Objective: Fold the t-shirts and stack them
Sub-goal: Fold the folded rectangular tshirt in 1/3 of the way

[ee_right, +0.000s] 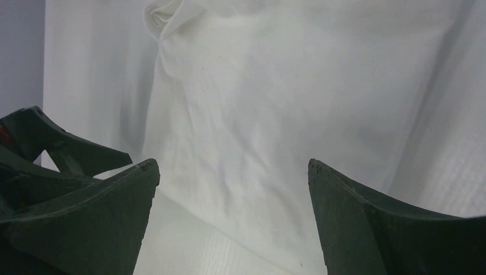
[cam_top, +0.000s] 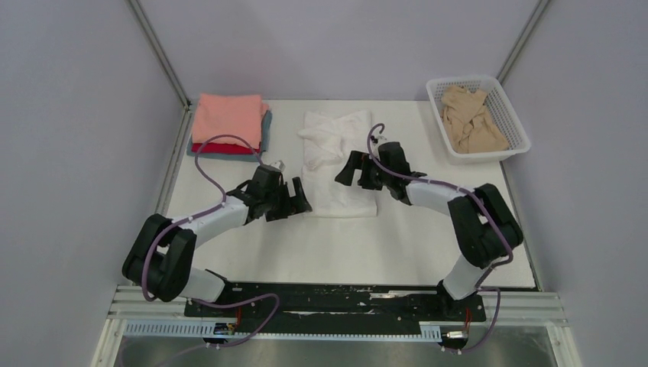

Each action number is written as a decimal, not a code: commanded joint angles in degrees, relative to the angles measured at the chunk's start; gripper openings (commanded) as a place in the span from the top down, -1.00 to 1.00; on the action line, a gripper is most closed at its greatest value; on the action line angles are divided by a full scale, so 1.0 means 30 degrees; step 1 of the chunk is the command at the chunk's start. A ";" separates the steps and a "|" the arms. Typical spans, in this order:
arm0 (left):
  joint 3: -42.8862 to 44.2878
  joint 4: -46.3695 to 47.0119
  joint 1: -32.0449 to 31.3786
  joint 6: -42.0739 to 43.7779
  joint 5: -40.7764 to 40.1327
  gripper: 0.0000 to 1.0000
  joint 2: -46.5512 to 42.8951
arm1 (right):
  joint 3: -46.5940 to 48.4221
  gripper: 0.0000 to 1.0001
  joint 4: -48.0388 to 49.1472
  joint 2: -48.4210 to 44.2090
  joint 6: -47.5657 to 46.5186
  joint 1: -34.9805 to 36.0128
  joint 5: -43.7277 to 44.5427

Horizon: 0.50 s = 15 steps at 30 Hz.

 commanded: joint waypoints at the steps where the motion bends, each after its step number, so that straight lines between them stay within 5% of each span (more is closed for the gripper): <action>1: -0.0757 0.0547 -0.0117 -0.0833 -0.0453 -1.00 -0.1809 | 0.3845 -1.00 0.2435 0.3777 -0.0410 0.0670 -0.3126; 10: -0.1902 0.0721 -0.0169 -0.1408 -0.0881 -1.00 -0.2287 | 1.3805 -0.98 0.2527 1.1619 0.0183 0.0682 -0.1045; 15: -0.0952 0.0910 -0.0141 -0.1710 -0.1722 -1.00 -0.1653 | 1.1944 -0.99 0.2257 0.9130 -0.0775 0.0661 -0.0489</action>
